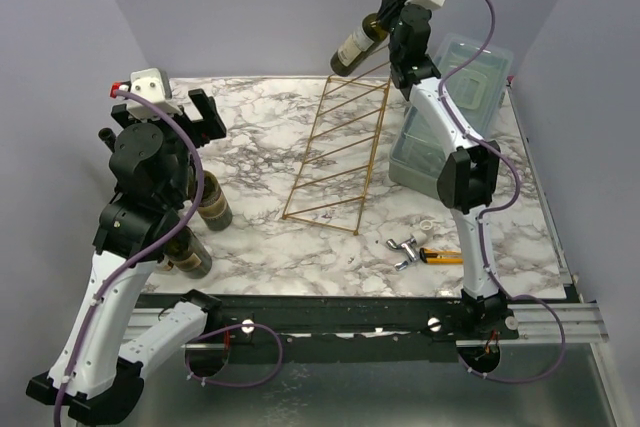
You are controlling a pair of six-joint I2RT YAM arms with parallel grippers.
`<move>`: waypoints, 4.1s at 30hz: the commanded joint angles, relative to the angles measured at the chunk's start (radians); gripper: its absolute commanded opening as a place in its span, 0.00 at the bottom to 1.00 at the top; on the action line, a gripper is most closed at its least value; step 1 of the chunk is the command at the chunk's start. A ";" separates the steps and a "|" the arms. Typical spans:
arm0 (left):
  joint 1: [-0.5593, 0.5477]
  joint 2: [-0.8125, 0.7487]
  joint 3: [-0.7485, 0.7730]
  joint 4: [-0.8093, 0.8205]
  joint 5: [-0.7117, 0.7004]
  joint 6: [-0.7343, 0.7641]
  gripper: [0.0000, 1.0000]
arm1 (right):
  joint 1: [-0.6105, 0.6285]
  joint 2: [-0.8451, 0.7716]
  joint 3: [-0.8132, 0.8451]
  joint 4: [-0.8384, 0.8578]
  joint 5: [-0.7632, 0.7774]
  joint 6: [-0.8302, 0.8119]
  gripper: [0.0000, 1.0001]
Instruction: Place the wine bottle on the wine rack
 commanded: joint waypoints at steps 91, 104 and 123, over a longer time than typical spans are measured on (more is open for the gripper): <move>-0.006 -0.007 -0.041 0.047 0.015 -0.015 0.95 | 0.001 0.112 -0.082 0.161 -0.057 0.036 0.70; -0.005 -0.015 -0.031 0.022 0.031 -0.035 0.95 | -0.004 0.091 -0.036 0.132 0.017 -0.074 0.79; -0.005 -0.015 -0.004 -0.049 0.079 -0.086 0.96 | -0.031 0.005 -0.004 -0.026 0.040 -0.124 0.97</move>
